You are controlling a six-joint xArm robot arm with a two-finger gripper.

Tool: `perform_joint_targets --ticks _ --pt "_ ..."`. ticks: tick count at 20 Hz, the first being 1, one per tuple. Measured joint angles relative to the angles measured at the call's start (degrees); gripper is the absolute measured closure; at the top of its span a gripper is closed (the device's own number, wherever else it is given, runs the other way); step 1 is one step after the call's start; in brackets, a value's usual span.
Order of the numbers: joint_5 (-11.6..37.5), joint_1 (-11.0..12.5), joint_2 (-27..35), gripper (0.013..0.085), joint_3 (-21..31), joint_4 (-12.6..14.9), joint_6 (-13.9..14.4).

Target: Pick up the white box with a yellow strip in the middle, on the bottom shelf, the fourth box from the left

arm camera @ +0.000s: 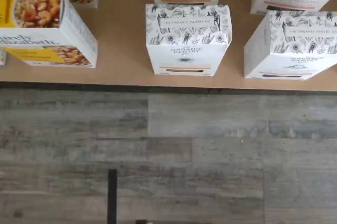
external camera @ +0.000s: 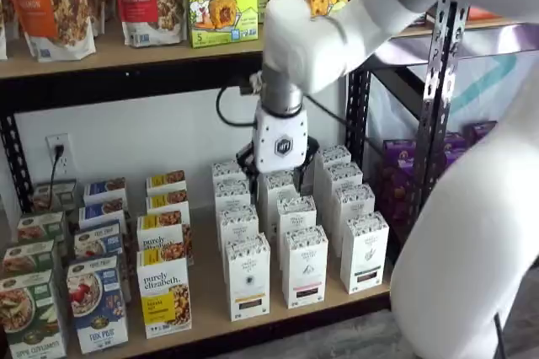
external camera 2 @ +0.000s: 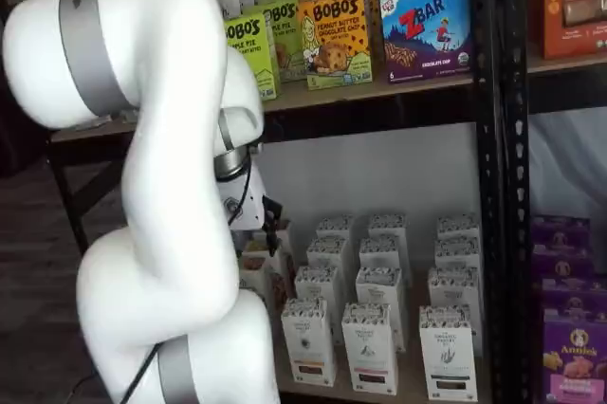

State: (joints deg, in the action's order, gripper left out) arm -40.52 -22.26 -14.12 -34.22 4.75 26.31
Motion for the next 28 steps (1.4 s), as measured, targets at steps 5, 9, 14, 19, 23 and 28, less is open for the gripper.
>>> perform_joint_targets --ticks 5,9,14,19,23,28 --pt "7.1 -0.2 8.5 0.013 -1.8 -0.2 0.3" --pt "9.9 0.0 13.9 0.013 -3.8 1.1 1.3" --pt "13.2 0.2 19.7 0.013 -6.3 1.2 1.3" --pt "17.6 0.7 25.0 0.013 -8.3 0.0 -0.2" --pt "19.6 1.4 29.1 0.013 -10.3 0.2 -0.6" --pt "22.2 2.2 34.2 0.013 -12.6 -3.1 -4.6"
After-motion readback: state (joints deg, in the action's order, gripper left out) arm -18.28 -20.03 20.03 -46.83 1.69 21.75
